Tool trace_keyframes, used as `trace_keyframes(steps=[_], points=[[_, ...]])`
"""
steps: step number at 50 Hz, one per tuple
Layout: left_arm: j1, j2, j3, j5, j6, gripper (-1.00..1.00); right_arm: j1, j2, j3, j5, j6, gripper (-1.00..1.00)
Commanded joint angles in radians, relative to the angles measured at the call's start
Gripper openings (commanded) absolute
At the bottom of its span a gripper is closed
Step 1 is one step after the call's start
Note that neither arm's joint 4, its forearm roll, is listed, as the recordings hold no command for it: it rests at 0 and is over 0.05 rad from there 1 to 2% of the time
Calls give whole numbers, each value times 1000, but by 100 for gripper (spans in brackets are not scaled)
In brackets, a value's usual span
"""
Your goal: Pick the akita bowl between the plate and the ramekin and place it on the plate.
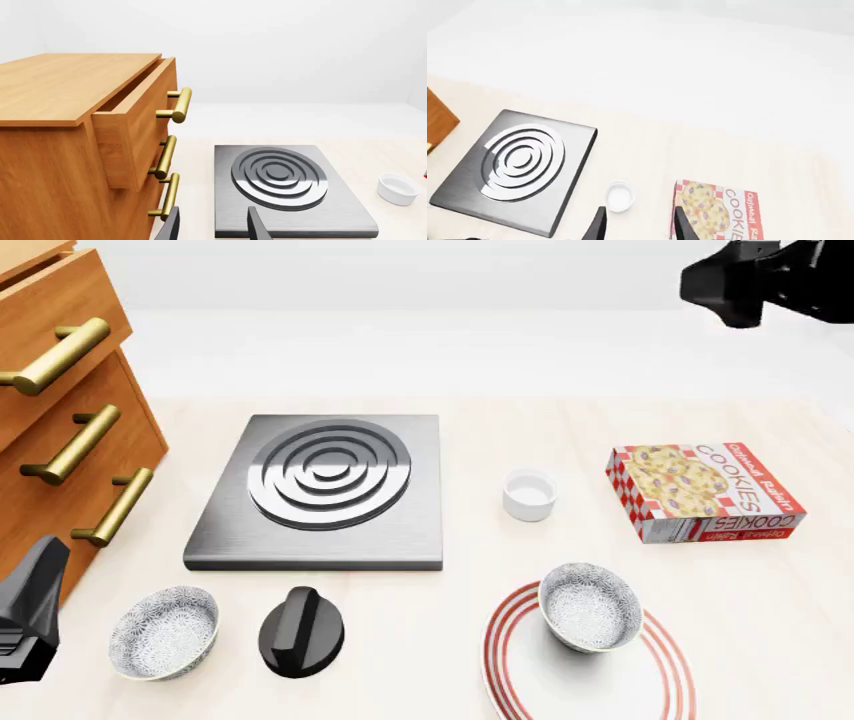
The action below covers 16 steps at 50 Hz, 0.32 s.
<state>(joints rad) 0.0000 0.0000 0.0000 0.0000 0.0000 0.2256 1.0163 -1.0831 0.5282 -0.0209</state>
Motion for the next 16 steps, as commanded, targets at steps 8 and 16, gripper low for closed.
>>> trace_keyframes(steps=[8, 16], points=[[0, 0, 0, 0, 0, 100, 14, -201, 144, -733, -12, 100], [0, 0, 0, 0, 0, 100, 179, 37, 441, -1434, -250, 100]])
